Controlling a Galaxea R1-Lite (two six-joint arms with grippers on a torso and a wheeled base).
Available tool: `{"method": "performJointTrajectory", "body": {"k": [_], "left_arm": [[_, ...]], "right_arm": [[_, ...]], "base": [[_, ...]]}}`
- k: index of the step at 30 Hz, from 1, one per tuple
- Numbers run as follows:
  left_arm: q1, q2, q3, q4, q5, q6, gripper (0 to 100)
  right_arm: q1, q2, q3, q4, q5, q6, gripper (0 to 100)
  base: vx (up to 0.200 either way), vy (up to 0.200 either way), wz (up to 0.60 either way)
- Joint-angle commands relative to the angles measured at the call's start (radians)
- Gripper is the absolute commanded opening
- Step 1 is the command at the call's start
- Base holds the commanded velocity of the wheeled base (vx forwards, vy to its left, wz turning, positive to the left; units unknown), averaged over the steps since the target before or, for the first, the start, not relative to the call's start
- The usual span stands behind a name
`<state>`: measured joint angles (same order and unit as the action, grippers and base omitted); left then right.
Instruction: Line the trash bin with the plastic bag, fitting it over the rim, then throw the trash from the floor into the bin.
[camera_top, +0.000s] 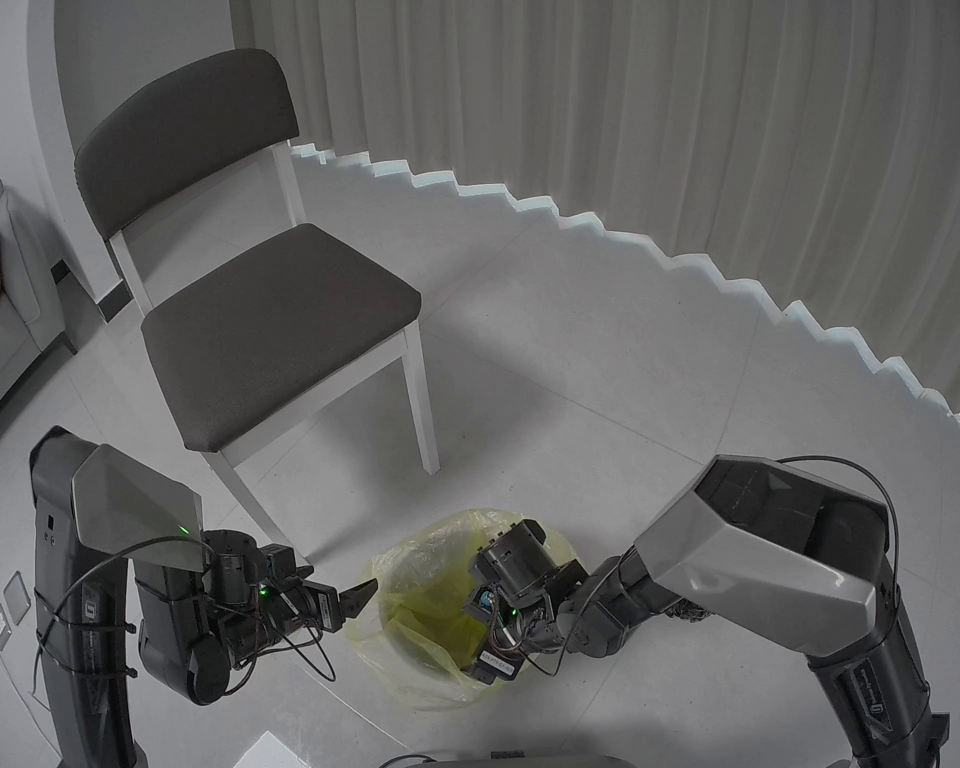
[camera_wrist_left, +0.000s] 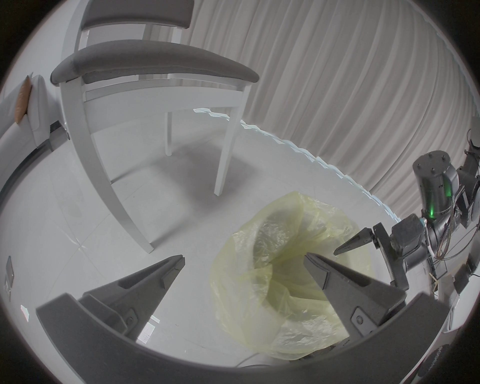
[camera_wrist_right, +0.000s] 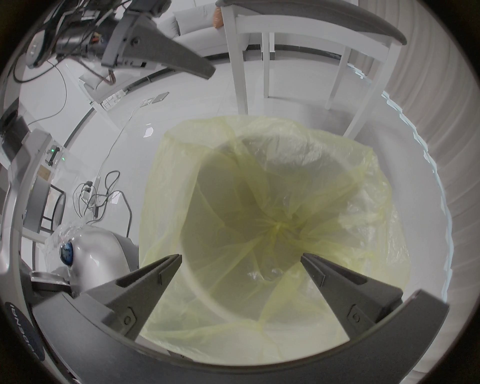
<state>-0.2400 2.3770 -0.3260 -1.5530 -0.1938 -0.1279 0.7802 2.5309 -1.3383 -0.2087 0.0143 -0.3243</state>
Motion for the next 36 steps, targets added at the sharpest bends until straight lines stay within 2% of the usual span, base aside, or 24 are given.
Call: {"method": "performJointTrajectory", "body": {"k": [1,12,17,25,28,29,31,36], "left_arm": [[-0.019,-0.009,0.002,-0.018,0.001,-0.001,100],[-0.033,-0.009,0.018,-0.018,0.002,-0.001,100],[-0.035,-0.001,0.027,-0.018,-0.003,-0.001,100],[-0.053,0.073,0.054,-0.018,-0.001,0.028,100],[-0.042,0.100,0.056,-0.018,-0.003,0.080,100],[-0.016,0.125,0.061,-0.018,-0.001,0.146,100],[0.004,0.146,0.061,-0.018,-0.001,0.205,100],[0.024,0.186,0.051,-0.018,0.005,0.271,100]], "right_arm": [[0.034,-0.009,0.030,0.000,0.001,0.001,100],[0.047,-0.029,0.067,-0.008,-0.002,0.010,100],[0.013,-0.142,0.169,-0.009,-0.005,0.013,100],[-0.036,-0.205,0.223,-0.012,-0.028,0.022,100],[-0.052,-0.215,0.229,-0.012,-0.028,0.025,100],[-0.075,-0.222,0.229,-0.014,-0.028,0.027,100],[-0.102,-0.227,0.226,-0.014,-0.028,0.027,100],[-0.174,-0.225,0.220,-0.014,-0.027,0.024,100]], "base": [[0.000,0.000,0.00],[0.000,0.000,0.00],[0.000,0.000,0.00],[0.000,0.000,0.00],[0.000,0.000,0.00],[0.000,0.000,0.00],[0.000,0.000,0.00],[0.000,0.000,0.00]]}}
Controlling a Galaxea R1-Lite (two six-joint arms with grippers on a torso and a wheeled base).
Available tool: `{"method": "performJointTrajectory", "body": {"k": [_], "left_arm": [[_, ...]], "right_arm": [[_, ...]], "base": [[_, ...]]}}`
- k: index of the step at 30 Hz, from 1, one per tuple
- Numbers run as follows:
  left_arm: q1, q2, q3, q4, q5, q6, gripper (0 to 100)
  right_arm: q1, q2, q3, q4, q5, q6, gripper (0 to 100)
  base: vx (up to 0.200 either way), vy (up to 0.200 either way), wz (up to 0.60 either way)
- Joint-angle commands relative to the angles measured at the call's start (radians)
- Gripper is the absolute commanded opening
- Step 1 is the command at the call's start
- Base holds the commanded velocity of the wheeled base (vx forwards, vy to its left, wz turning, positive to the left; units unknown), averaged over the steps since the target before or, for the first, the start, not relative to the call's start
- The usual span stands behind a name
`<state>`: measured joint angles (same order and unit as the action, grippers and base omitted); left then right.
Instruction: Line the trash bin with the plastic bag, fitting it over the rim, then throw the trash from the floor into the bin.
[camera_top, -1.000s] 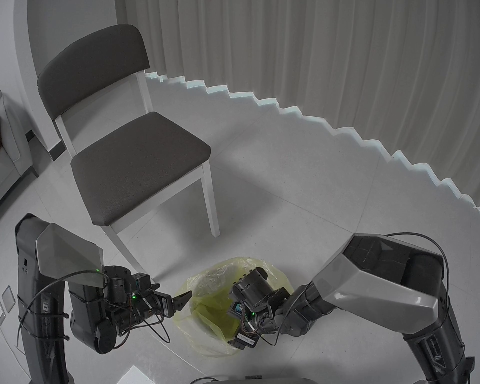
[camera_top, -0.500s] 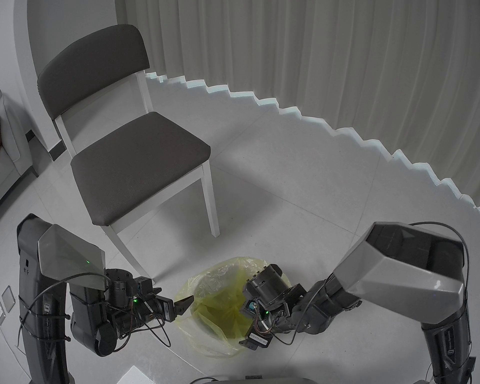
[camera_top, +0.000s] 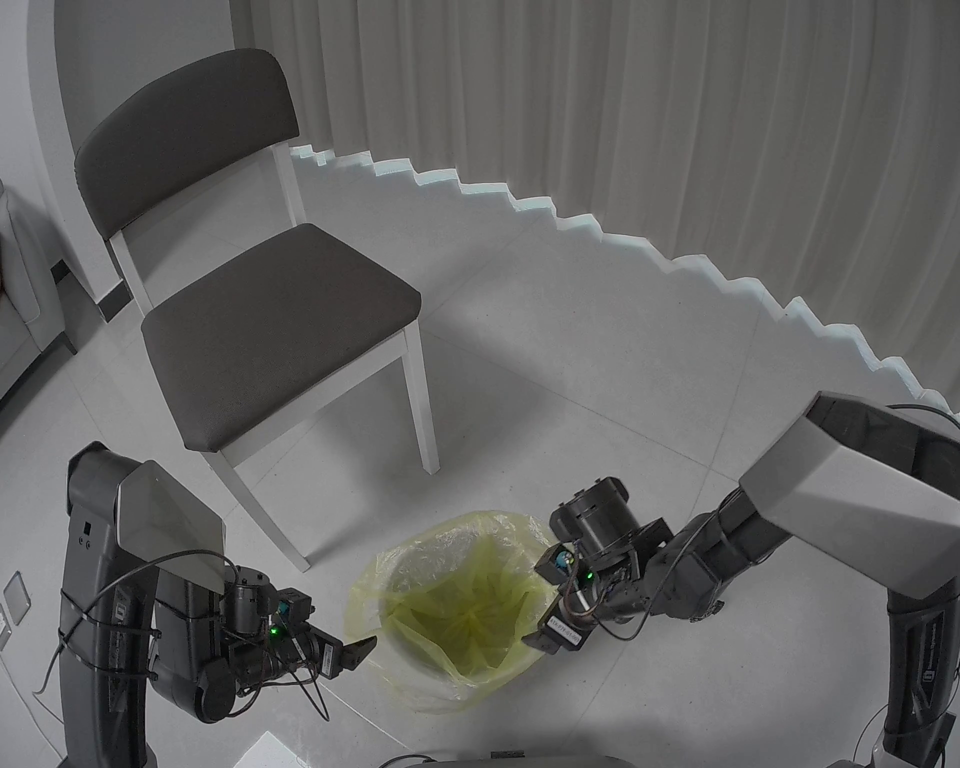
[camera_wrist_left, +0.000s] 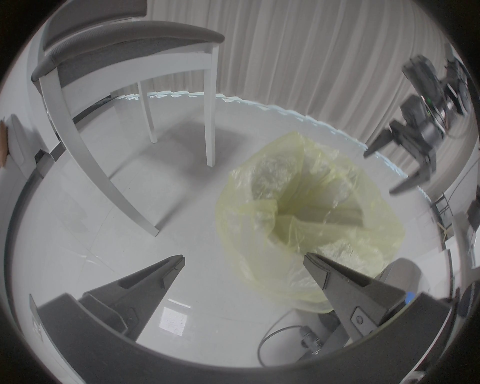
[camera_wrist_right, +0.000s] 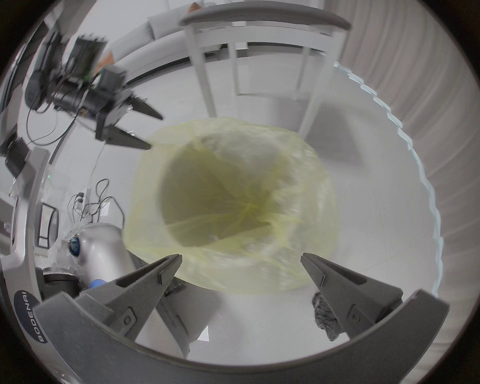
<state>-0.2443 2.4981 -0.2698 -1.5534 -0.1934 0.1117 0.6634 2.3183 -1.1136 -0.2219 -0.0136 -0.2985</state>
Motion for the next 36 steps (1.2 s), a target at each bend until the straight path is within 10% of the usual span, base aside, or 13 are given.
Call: {"method": "performJointTrajectory", "body": {"k": [1,36], "left_arm": [[0.036,0.073,-0.016,-0.016,0.006,0.048,100],[0.006,0.039,-0.074,0.116,-0.004,0.088,100]], "right_arm": [[-0.087,-0.008,-0.003,-0.001,0.001,-0.007,100],[-0.114,0.176,-0.226,0.260,0.001,-0.087,100]], "base": [[0.000,0.000,0.00],[0.000,0.000,0.00]]}}
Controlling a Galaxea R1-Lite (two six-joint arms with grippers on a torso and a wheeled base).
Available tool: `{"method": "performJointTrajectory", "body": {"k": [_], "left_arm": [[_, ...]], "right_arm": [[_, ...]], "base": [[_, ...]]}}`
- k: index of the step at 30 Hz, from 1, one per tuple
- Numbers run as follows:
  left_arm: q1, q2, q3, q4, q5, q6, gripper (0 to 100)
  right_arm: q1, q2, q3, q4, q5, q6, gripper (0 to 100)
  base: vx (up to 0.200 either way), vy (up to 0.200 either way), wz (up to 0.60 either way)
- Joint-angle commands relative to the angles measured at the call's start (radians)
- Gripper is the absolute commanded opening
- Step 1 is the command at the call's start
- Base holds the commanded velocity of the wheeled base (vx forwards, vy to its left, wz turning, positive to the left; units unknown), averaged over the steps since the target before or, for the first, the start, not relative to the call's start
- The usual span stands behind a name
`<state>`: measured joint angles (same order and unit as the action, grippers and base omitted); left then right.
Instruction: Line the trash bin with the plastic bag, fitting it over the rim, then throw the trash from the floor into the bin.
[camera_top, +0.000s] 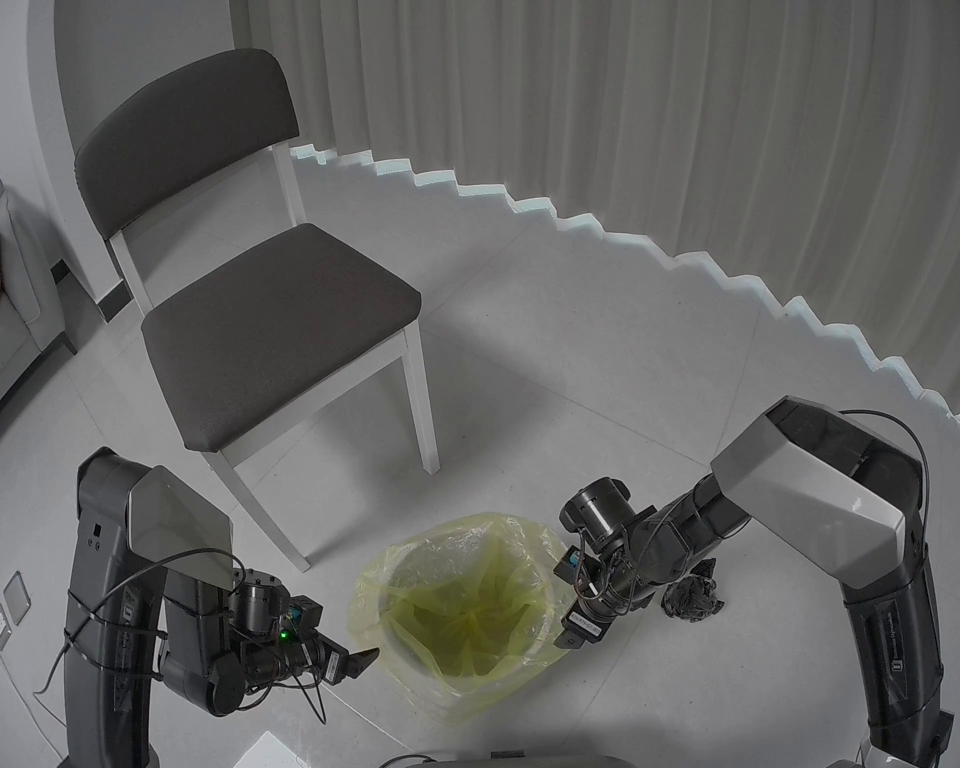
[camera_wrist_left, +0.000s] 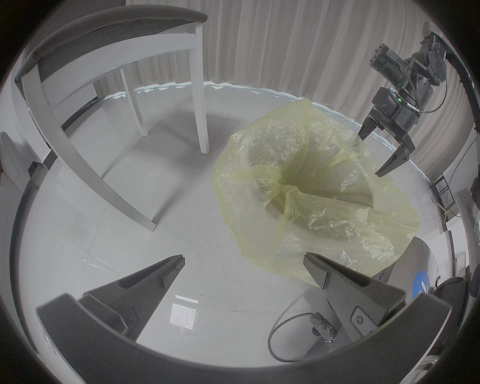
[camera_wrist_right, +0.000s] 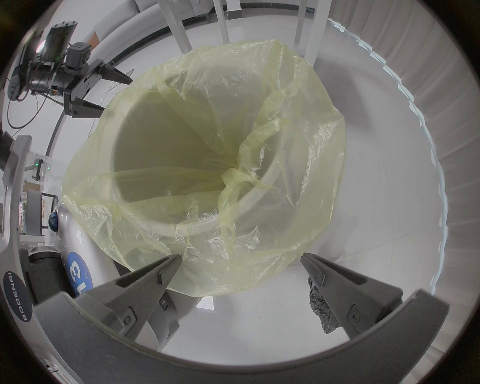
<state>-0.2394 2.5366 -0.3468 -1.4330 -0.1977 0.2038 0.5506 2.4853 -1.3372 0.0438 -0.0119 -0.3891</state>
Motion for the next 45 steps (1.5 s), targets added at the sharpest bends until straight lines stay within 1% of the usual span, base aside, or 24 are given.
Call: {"method": "performJointTrajectory", "body": {"k": [1,5,8,10,11,12,15,16,17,20,24,25,26,28,29,30,31,36,41,45], "left_arm": [[0.002,-0.001,0.011,-0.010,0.000,-0.011,100],[0.008,-0.001,0.045,-0.058,-0.006,-0.017,100],[0.009,0.001,0.084,-0.109,-0.042,-0.046,100],[0.009,0.002,0.114,-0.138,-0.054,-0.063,100],[0.009,0.002,0.114,-0.138,-0.054,-0.063,100],[0.011,-0.006,0.134,-0.138,-0.057,-0.070,100],[0.018,-0.024,0.160,-0.138,-0.080,-0.070,100],[0.018,-0.025,0.163,-0.138,-0.085,-0.070,100],[0.018,-0.041,0.177,-0.138,-0.100,-0.072,100],[0.018,-0.073,0.189,-0.138,-0.106,-0.080,100],[0.023,-0.141,0.203,-0.138,-0.117,-0.153,100],[0.023,-0.144,0.203,-0.138,-0.118,-0.156,100],[0.041,-0.193,0.204,-0.138,-0.147,-0.199,100],[0.064,-0.252,0.207,-0.138,-0.204,-0.248,100],[0.064,-0.252,0.207,-0.138,-0.204,-0.248,100],[0.078,-0.300,0.210,-0.138,-0.267,-0.297,100],[0.083,-0.314,0.213,-0.138,-0.282,-0.311,100],[0.084,-0.322,0.218,-0.138,-0.286,-0.308,100],[0.083,-0.323,0.216,-0.138,-0.287,-0.310,100],[0.084,-0.332,0.216,-0.138,-0.287,-0.308,100]], "right_arm": [[-0.006,0.001,0.010,-0.010,0.000,0.012,100],[-0.034,-0.100,0.086,-0.028,0.010,0.018,100],[-0.061,-0.177,0.151,-0.038,0.013,0.018,100],[-0.087,-0.226,0.193,-0.047,0.017,0.018,100],[-0.087,-0.226,0.193,-0.047,0.017,0.018,100],[-0.118,-0.264,0.222,-0.058,0.029,0.018,100],[-0.161,-0.299,0.250,-0.061,0.049,0.018,100],[-0.166,-0.302,0.251,-0.061,0.049,0.018,100],[-0.195,-0.307,0.259,-0.061,0.050,0.018,100],[-0.241,-0.302,0.265,-0.071,0.053,0.019,100],[-0.302,-0.298,0.274,-0.113,0.075,0.019,100],[-0.304,-0.298,0.274,-0.114,0.076,0.019,100],[-0.324,-0.298,0.276,-0.119,0.086,0.021,100],[-0.344,-0.299,0.276,-0.121,0.095,0.021,100],[-0.344,-0.299,0.276,-0.121,0.095,0.021,100],[-0.353,-0.302,0.277,-0.121,0.105,0.023,100],[-0.357,-0.302,0.276,-0.121,0.110,0.023,100],[-0.370,-0.298,0.263,-0.122,0.113,0.053,100],[-0.385,-0.276,0.239,-0.127,0.112,0.058,100],[-0.411,-0.226,0.210,-0.168,0.109,0.058,100]], "base": [[0.000,0.000,0.00],[0.000,0.000,0.00],[0.000,0.000,0.00],[0.000,0.000,0.00],[0.000,0.000,0.00],[0.000,0.000,0.00],[0.000,0.000,0.00],[0.000,0.000,0.00],[0.000,0.000,0.00],[0.000,0.000,0.00],[0.000,0.000,0.00],[0.000,0.000,0.00],[0.000,0.000,0.00],[0.000,0.000,0.00],[0.000,0.000,0.00],[-0.200,0.000,0.00],[-0.200,0.000,0.00],[-0.200,0.000,0.00],[-0.200,0.000,0.00],[0.000,0.000,0.00]]}}
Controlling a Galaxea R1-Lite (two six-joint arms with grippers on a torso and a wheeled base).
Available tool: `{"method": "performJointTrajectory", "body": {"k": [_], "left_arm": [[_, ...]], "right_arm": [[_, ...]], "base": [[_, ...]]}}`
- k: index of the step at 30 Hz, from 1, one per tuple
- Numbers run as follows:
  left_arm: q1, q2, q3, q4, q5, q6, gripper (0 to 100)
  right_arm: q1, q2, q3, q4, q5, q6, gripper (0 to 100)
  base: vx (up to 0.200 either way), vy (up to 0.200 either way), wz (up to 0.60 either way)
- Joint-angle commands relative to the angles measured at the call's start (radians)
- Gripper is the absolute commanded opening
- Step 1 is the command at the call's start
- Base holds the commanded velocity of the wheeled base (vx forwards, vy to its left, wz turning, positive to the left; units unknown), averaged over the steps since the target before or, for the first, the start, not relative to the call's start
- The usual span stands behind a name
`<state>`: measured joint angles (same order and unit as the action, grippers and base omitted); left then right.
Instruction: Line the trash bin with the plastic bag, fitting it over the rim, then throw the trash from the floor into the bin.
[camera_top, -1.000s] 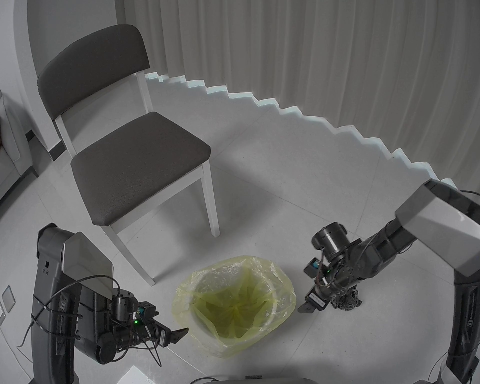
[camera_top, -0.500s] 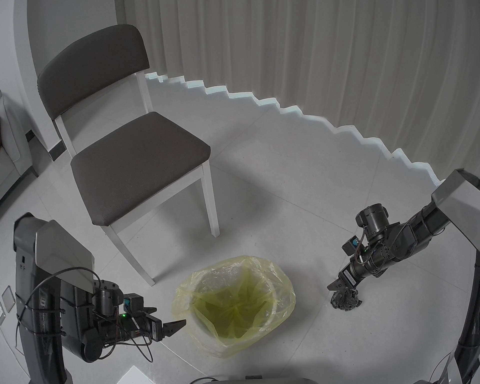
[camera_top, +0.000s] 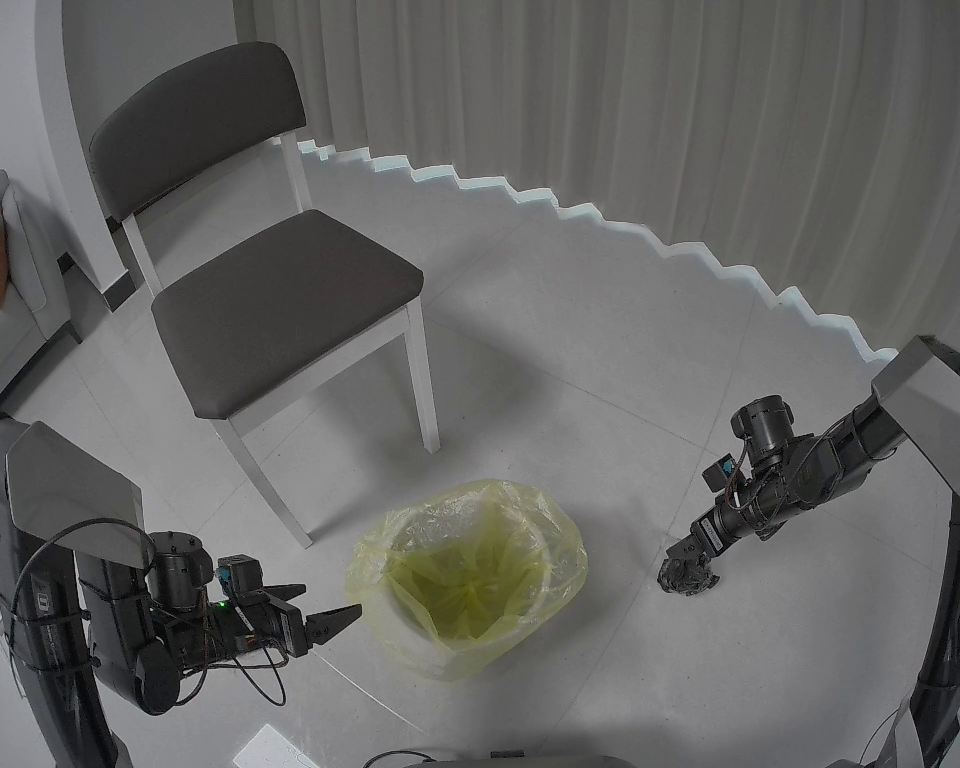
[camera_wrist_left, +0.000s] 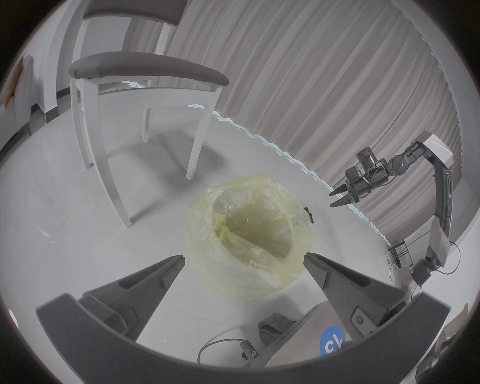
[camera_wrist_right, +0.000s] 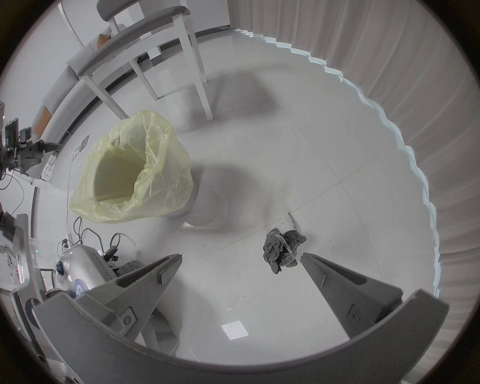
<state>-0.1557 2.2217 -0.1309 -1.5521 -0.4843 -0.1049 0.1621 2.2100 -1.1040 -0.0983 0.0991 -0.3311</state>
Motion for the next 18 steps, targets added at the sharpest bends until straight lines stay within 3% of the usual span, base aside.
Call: {"method": "performJointTrajectory", "body": {"k": [1,8,18], "left_arm": [[0.001,-0.019,0.002,-0.019,0.000,0.001,100],[0.001,-0.025,0.002,-0.019,0.003,0.011,100],[0.015,-0.045,0.013,-0.019,0.006,0.010,100]], "right_arm": [[-0.032,0.069,-0.034,-0.052,-0.004,0.001,100],[-0.069,0.229,-0.152,-0.210,-0.015,0.086,100],[-0.115,0.335,-0.283,-0.202,-0.015,0.098,100]], "base": [[0.000,0.000,0.00],[0.000,0.000,0.00],[0.000,0.000,0.00]]}}
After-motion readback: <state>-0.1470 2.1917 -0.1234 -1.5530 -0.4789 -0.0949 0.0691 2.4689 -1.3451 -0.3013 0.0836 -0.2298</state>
